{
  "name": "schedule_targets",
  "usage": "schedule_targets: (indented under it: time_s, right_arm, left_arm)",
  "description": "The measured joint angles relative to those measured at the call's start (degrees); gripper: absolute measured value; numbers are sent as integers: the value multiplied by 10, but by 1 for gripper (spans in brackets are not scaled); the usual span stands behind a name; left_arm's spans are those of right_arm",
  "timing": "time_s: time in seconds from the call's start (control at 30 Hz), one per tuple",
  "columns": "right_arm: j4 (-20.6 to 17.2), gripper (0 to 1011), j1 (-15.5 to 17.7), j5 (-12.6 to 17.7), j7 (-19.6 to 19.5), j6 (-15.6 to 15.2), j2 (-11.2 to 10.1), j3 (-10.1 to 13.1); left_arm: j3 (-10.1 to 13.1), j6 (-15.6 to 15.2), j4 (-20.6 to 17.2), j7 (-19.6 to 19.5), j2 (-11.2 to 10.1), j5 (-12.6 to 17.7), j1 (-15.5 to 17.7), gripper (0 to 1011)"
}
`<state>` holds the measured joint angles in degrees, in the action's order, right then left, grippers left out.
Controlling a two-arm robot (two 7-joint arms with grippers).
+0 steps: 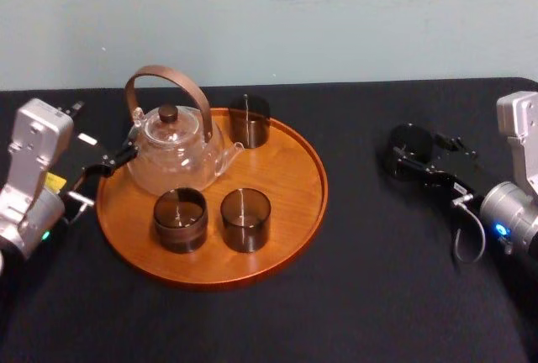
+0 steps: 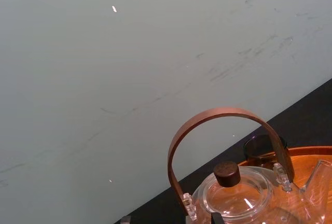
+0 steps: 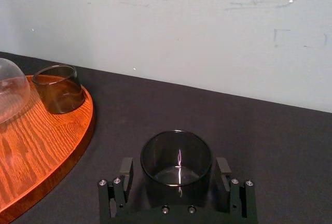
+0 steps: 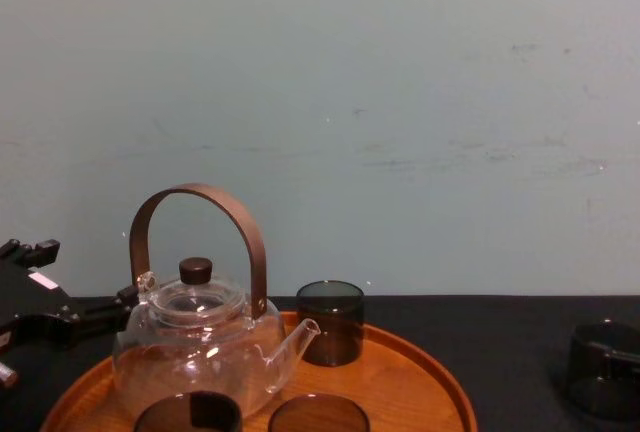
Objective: Pick up the glass from the table and place it on the tray.
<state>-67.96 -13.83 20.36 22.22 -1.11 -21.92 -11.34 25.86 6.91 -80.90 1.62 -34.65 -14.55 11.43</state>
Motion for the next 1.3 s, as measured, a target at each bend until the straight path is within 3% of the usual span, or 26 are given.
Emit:
schedule_targets:
  time_s: [0.47,1.3]
  right_arm:
    - [36,1002,-30,-7,6,1,10,-11]
    - [66,1002,-49,-14,7,-6,19,-19]
  left_arm:
    - [0,0,0,0,0,0,0,1002]
    - [0,0,0,0,0,0,0,1001]
